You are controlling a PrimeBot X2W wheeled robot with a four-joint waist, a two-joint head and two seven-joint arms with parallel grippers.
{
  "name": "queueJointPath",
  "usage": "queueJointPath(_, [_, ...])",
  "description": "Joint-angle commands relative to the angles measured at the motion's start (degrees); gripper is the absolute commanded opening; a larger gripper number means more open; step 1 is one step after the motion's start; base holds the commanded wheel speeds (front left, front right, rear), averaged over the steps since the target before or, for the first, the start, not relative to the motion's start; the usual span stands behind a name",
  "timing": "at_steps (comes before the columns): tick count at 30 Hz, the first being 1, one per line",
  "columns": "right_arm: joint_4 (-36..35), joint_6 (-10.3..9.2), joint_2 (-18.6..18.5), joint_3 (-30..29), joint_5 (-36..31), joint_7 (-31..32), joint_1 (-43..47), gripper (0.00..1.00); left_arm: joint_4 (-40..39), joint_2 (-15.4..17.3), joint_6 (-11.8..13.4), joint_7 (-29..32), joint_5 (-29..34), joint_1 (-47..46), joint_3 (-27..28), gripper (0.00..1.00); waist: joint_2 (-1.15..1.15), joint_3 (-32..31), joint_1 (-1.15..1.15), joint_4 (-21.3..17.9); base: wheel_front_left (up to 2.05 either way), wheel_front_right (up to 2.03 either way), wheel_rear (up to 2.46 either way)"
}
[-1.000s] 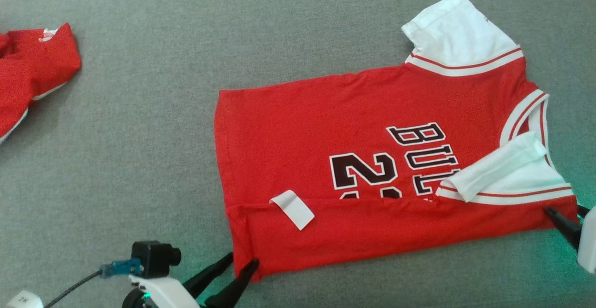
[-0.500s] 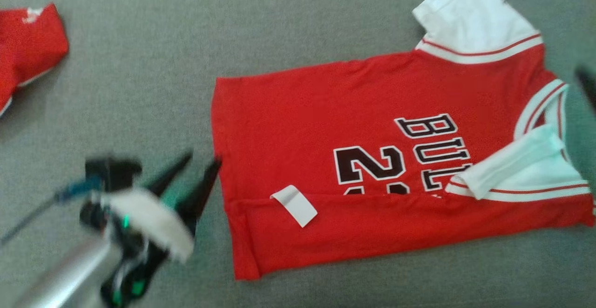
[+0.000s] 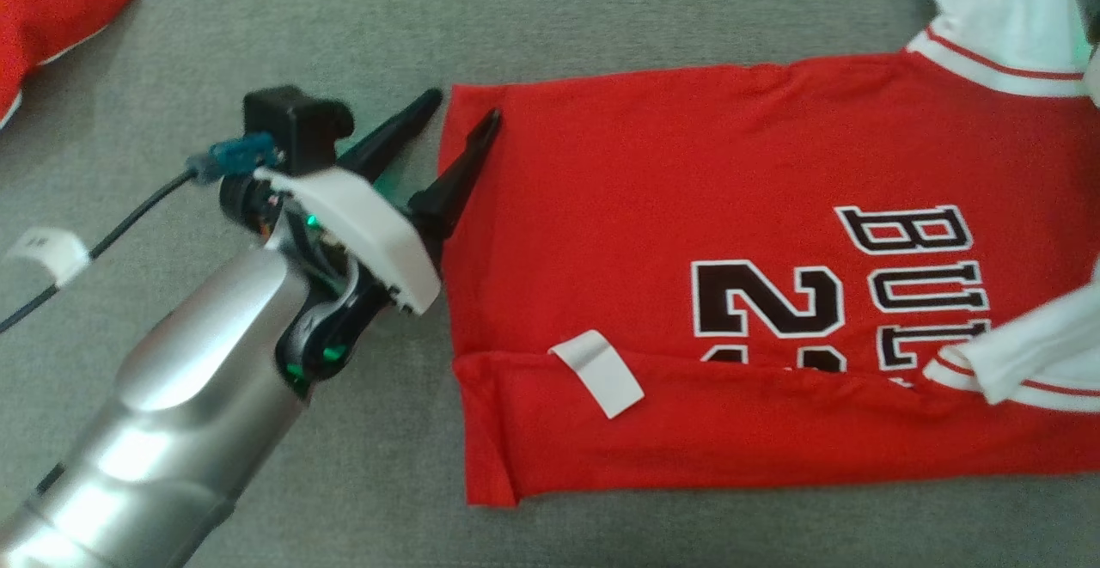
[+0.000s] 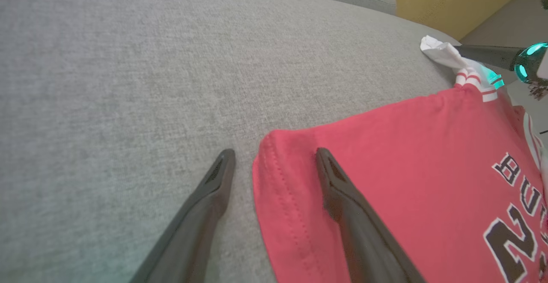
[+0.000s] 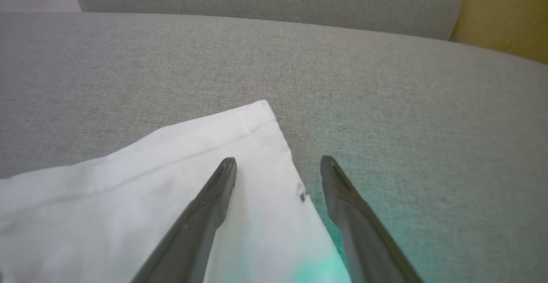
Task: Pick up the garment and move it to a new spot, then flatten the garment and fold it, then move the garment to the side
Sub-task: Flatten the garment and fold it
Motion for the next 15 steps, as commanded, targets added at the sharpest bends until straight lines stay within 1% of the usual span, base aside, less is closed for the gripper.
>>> queueJointPath(1, [-0.2, -0.04, -0.6, 0.6, -0.6, -1.1, -1.4, 1.0, 1.4, 1.2, -0.1, 0.2, 0.4, -0.6, 1.1, 1.0, 0.0, 0.5, -0.01, 1.0, 0.0, 0.0, 0.0])
queueJointPath(6, [5.3, -0.04, -0.6, 1.1, -1.0, -2.8, -4.3, 1.0, 4.5, -0.4, -1.1, 0.0, 1.1, -2.6, 0.3, 1.0, 0.0, 0.9, -0.01, 1.7, 0.0, 0.0, 0.0])
queueJointPath(9, [7.7, -0.04, -0.3, 2.0, -1.0, -3.5, -4.9, 1.0, 5.8, -0.8, -1.4, -0.2, 1.3, -2.9, 0.0, 1.0, 0.0, 0.4, -0.01, 1.6, 0.0, 0.0, 0.0])
queueJointPath(15, [9.8, -0.04, 0.4, 4.5, 1.8, -2.5, -5.4, 1.0, 7.0, -0.8, -1.8, 0.3, 1.0, -3.1, -0.4, 1.0, 0.0, 0.0, -0.01, 1.3, 0.0, 0.0, 0.0])
